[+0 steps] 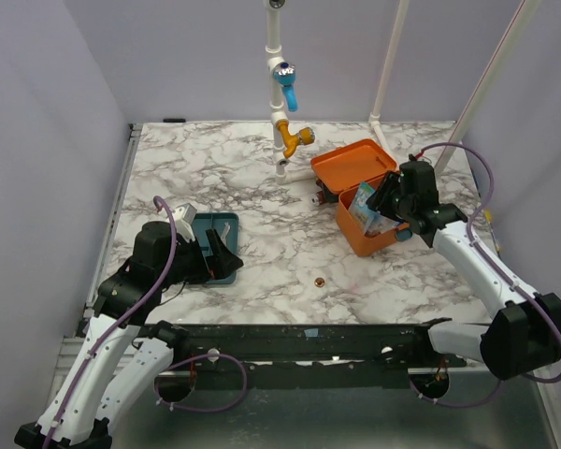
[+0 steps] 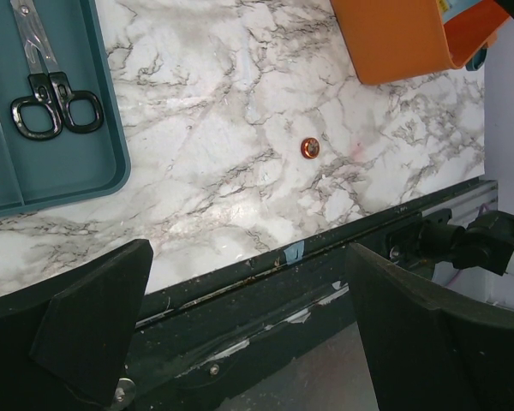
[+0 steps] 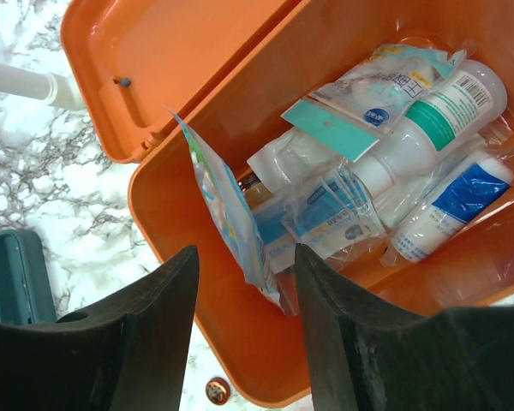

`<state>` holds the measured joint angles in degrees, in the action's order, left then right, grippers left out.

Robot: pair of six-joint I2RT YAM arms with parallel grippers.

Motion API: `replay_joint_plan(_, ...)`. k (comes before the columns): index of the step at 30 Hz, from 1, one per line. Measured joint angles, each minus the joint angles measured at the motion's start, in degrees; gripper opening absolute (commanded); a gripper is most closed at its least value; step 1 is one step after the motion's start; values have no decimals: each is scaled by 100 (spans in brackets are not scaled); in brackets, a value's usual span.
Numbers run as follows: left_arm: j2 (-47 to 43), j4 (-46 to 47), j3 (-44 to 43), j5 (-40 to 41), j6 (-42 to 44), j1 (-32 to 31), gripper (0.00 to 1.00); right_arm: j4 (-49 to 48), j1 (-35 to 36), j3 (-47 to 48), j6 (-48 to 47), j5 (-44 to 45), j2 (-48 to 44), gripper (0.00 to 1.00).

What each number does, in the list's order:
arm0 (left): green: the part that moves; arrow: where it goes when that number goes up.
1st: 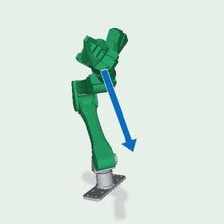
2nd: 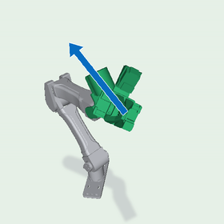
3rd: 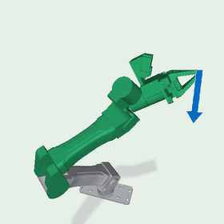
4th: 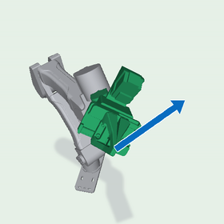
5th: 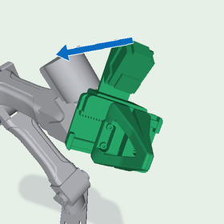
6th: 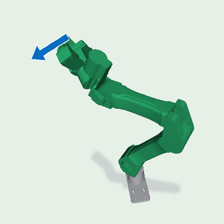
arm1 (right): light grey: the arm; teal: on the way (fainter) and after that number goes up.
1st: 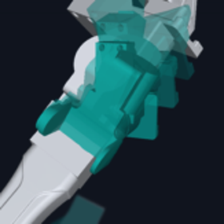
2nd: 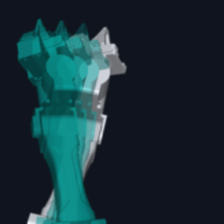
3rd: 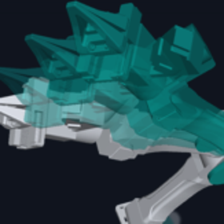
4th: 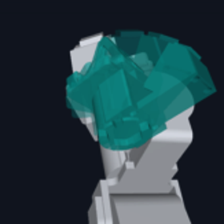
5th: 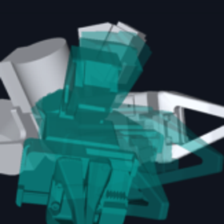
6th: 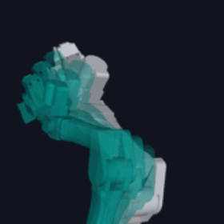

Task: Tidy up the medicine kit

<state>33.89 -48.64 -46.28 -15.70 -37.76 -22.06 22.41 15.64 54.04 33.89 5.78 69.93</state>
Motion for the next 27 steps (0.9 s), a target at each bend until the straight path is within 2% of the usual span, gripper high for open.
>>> replay_joint_plan(5, 20, -26, -2, 0, 0, 0, 99, -199, 0, -31, 4, -153, 284, 52)
replay_joint_plan(9, 44, -39, -20, 0, 0, 0, 99, -435, 0, -136, 81, -426, 527, 45)
replay_joint_plan(11, 57, -39, -22, 0, 0, 0, 98, -560, 0, -238, 140, -566, 634, 39)
replay_joint_plan(14, 74, -37, -22, 0, 0, 0, 98, -715, 0, -407, 240, -756, 752, 21)
replay_joint_plan(18, 94, -35, -22, 0, 0, 7, 98, -992, 28, -597, 374, -907, 841, 2)
replay_joint_plan(27, 98, -33, -20, 0, -2, 26, 99, -1609, 527, -879, 791, -940, 839, 1)
